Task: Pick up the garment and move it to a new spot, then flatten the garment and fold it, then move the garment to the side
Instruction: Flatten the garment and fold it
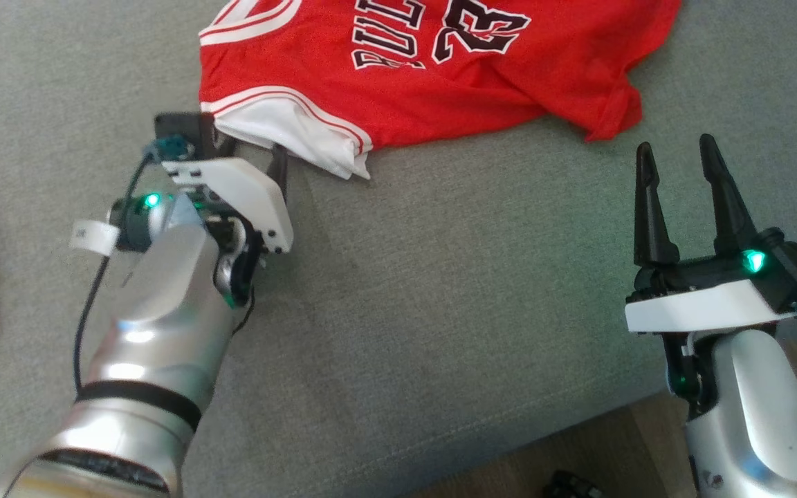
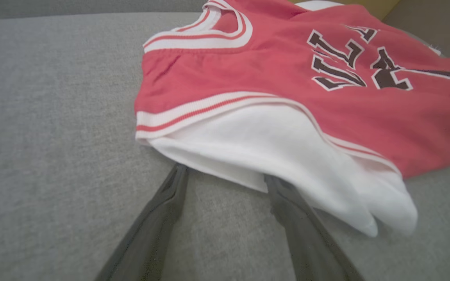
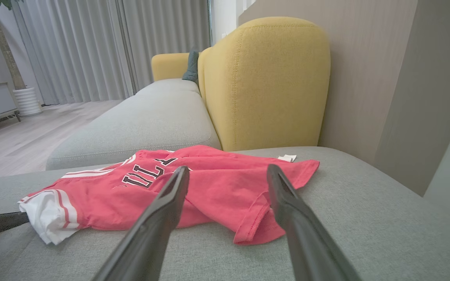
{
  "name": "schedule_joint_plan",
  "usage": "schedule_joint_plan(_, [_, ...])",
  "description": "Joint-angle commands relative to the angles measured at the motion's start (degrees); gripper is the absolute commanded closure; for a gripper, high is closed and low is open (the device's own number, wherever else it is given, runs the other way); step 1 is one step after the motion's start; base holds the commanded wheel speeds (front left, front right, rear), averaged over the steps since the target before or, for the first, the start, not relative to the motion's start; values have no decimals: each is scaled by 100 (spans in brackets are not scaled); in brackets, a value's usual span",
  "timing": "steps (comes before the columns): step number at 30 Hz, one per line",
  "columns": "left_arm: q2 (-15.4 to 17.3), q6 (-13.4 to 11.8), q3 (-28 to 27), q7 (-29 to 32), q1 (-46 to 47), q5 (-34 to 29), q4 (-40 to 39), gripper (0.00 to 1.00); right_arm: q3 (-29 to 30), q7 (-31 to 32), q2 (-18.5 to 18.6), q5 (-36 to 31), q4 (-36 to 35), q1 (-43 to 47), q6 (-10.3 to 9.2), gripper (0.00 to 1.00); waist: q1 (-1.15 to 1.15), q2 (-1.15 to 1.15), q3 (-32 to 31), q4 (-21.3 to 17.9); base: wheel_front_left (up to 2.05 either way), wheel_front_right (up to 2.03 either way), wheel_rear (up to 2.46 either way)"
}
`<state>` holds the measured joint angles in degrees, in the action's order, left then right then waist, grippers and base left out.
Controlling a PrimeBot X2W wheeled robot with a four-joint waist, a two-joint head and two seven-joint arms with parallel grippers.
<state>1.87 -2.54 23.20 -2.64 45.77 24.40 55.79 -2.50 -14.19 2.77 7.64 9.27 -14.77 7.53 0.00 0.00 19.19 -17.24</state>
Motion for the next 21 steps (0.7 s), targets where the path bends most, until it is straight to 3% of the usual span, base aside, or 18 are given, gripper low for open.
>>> schedule_joint_plan(1, [104, 12, -195, -68, 200, 79, 83, 0, -120, -53, 11, 45, -199, -134, -4, 0, 0, 0, 37, -34, 0, 0, 0])
schedule_joint_plan(10, [102, 354, -95, -354, 440, 511, 476, 0, -159, -69, 11, 27, -137, -168, -4, 0, 0, 0, 62, -61, 0, 0, 0])
schedule_joint_plan(11, [102, 422, -32, -342, 441, 585, 492, 37, -161, -70, 11, 22, -129, -172, -4, 0, 0, 0, 59, -56, 0, 0, 0])
schedule_joint_plan(12, [102, 483, 37, -333, 438, 658, 497, 100, -157, -71, 11, 18, -121, -176, -4, 0, 0, 0, 56, -47, 0, 0, 0])
schedule_joint_plan(15, [101, 628, 246, -384, 418, 869, 457, 100, -141, -73, 11, 3, -97, -194, -4, 0, 0, 0, 38, -9, 0, 0, 0])
schedule_joint_plan(21, [101, 674, 455, -785, 353, 1215, 403, 100, -76, -75, 11, -49, -6, -176, -4, 0, 0, 0, -149, 146, 0, 0, 0])
